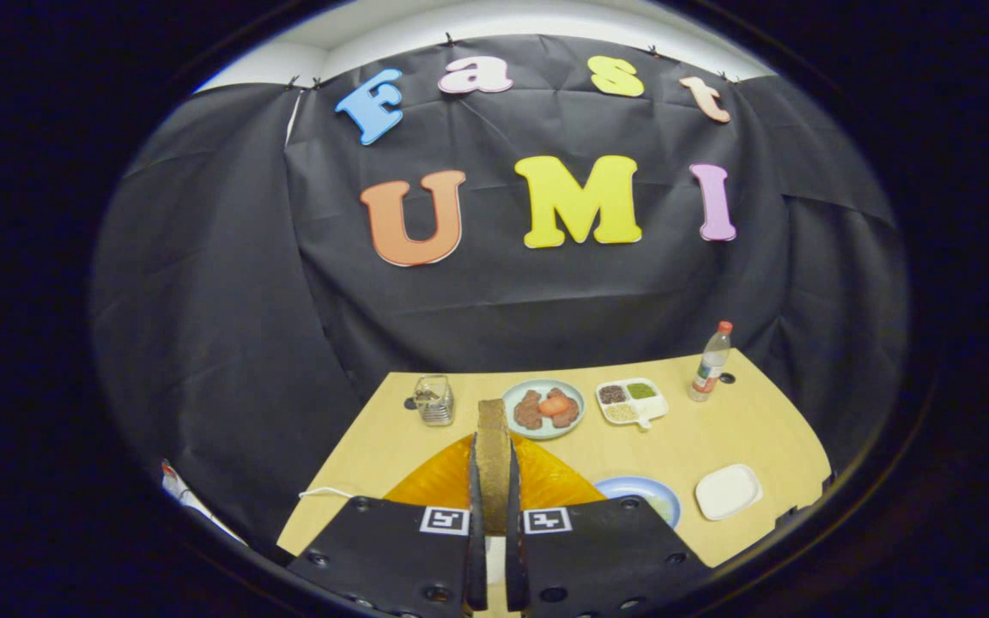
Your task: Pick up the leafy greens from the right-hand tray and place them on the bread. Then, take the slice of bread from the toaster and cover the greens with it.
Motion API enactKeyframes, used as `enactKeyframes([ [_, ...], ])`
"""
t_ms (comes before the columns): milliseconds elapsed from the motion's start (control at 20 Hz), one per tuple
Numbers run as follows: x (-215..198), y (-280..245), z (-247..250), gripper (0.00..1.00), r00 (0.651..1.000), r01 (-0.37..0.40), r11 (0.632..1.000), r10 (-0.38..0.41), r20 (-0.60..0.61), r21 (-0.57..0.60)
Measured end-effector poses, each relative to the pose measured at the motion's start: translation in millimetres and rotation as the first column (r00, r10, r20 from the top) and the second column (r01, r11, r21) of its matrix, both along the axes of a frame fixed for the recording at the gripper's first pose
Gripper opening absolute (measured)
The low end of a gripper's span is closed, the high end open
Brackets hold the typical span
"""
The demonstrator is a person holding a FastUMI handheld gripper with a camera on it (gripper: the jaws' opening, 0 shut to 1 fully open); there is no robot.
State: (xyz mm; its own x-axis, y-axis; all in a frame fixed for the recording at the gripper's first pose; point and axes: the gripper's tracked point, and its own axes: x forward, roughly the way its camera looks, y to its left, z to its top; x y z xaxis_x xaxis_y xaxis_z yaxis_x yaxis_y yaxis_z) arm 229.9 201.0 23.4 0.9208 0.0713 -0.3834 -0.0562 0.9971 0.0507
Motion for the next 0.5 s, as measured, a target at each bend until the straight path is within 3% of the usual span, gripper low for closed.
enactKeyframes([
  [150, 9.1, -37.5, -33.2, 0.08, 0.996, 0.06, 0.998, -0.059, -0.061, 0.012],
  [500, 28.0, -95.5, -139.2, 0.09, 0.974, 0.108, 0.994, -0.108, -0.198, -0.013],
])
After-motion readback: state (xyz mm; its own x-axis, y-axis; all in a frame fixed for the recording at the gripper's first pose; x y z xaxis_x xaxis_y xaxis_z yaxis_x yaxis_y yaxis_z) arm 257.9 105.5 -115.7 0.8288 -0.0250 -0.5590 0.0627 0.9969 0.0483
